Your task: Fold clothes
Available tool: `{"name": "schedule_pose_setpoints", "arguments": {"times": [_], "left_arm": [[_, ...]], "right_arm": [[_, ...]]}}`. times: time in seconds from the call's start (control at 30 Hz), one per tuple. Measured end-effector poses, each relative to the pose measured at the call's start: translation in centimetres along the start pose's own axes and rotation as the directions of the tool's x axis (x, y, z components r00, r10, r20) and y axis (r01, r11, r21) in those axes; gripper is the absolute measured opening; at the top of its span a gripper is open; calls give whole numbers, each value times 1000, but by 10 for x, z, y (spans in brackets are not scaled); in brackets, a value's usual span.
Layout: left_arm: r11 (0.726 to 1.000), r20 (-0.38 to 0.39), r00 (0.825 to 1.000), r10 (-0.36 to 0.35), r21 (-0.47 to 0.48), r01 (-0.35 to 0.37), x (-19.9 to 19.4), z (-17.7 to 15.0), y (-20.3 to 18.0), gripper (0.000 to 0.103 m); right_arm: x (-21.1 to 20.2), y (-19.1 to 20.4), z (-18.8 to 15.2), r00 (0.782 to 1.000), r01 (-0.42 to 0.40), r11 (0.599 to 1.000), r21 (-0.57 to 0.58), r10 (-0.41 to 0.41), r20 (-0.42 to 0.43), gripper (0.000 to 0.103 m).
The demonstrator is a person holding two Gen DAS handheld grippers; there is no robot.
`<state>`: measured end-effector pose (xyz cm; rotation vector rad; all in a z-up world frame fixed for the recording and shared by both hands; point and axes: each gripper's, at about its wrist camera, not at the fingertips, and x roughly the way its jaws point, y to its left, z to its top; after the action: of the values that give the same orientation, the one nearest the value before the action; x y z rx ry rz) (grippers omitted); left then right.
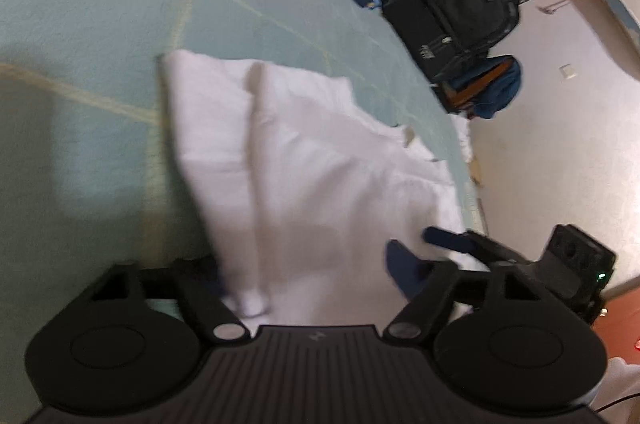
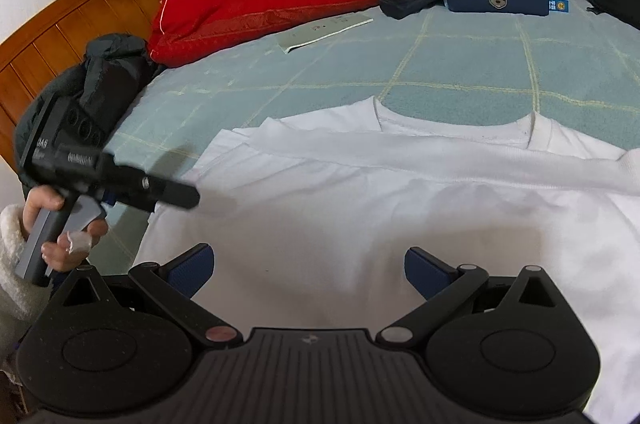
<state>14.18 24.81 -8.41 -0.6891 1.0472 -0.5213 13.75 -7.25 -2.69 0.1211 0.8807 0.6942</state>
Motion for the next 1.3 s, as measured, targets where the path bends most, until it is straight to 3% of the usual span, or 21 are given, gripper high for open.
{"name": "schedule_pose_setpoints", "arguments": {"times": [0.03,0.13,0.27,0.33,0.43,0.7,0.87,1.07,1.3], "left_arm": [[999,-1,1000,9,-31,-9,0,2,6,51],[998,-13,1000,4,-70,-5,2,8,14,48],[997,-23,997,77,-3,-77,6,9,3,47],[993,-27,993,114,31,-113,8,9,-2,33],[987,-13,987,159,40,-158,7,6,-6,28],[972,-7,974,226,70,-225,9,7,-16,28],[966,0,969,246,80,-245,9,5,-19,28],[964,2,967,254,81,-253,9,5,-20,28],[959,4,963,269,87,-269,8,3,-22,28]], "right_arm": [[0,-1,0,1000,-3,1000,2,3,2,103],[2,-4,0,1000,-11,1000,11,11,2,103],[2,-8,-1,1000,-17,1000,24,17,0,103],[0,-11,-1,1000,-26,999,38,25,9,103],[-4,-20,1,998,-64,994,89,62,26,103],[6,-46,17,974,-226,927,300,220,57,103],[36,-54,28,982,-184,914,362,189,23,103],[53,-60,51,994,-110,930,350,98,52,103],[31,-47,43,992,-116,928,354,125,-2,103]]}}
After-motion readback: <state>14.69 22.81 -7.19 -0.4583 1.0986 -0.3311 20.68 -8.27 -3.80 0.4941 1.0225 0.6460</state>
